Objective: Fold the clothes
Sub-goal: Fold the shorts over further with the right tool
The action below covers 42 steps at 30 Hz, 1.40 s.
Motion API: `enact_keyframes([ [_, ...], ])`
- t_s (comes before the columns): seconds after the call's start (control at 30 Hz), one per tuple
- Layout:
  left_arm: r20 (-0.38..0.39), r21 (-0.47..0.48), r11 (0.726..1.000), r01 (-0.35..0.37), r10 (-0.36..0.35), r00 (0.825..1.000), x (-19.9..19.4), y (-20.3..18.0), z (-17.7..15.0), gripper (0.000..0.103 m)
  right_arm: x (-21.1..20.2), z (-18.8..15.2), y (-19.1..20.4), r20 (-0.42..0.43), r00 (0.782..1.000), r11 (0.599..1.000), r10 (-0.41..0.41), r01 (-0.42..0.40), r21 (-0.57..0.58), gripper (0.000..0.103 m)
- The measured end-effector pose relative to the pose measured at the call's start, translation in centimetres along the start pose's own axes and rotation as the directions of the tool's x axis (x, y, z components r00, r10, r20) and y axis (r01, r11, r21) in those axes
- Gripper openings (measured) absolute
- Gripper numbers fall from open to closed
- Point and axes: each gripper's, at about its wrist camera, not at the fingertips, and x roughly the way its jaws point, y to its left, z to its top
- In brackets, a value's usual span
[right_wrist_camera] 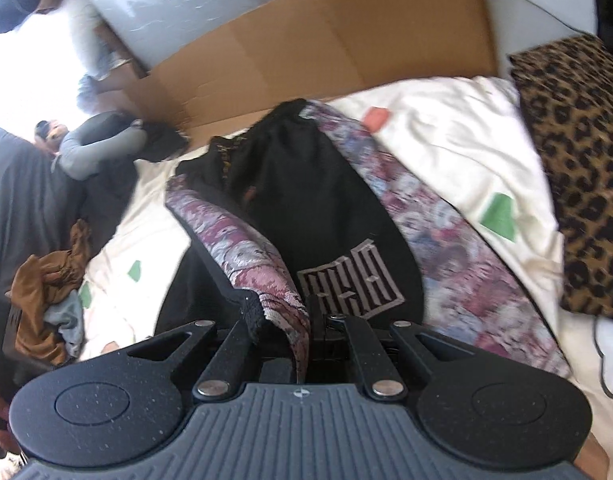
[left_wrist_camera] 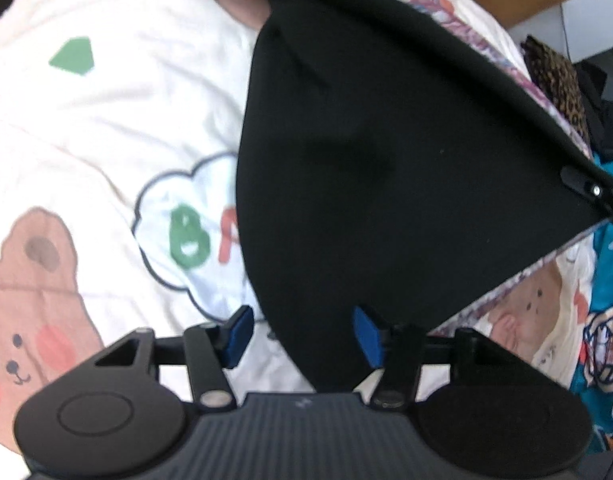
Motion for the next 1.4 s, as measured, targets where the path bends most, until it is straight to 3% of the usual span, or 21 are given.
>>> enact_keyframes([
  [0.33,-0.056,-0.013,0.999,0.045,-0.045,0.997,3.1,1.1,-1.5,0.059,0.8,-1.6,-3.8,-0.044,0.997,0.994,-0.065,0.069,0.086,0.001],
  [0.47,-0.04,-0.015,0.998,0.067,-0.067,0.997,3.9,1.5,-1.7,0.058,2.1,-2.3,-5.0,-0.077,0.991,0.99,-0.108,0.114,0.088,0.003],
  [0.67,-0.002,-0.05,0.993,0.108,-0.108,0.994,4.3,2.6,-1.6,0.058,3.3,-3.0,-5.0,-0.104,0.968,0.974,-0.227,0.223,-0.047,0.015],
  [1.0,0.017,-0.027,0.989,0.149,-0.148,0.989,3.9,3.1,-1.5,0.054,2.4,-2.3,-1.7,-0.084,0.958,0.915,-0.276,0.235,-0.329,0.02],
  [1.03,0.018,-0.028,0.988,0.15,-0.149,0.989,3.9,3.2,-1.4,0.054,2.4,-2.3,-1.4,-0.083,0.956,0.906,-0.282,0.236,-0.352,0.026],
  [1.4,-0.003,-0.04,0.978,0.205,-0.205,0.979,3.9,4.6,-0.4,0.048,2.2,-2.6,1.0,-0.086,0.938,0.821,-0.337,0.249,-0.513,0.029],
])
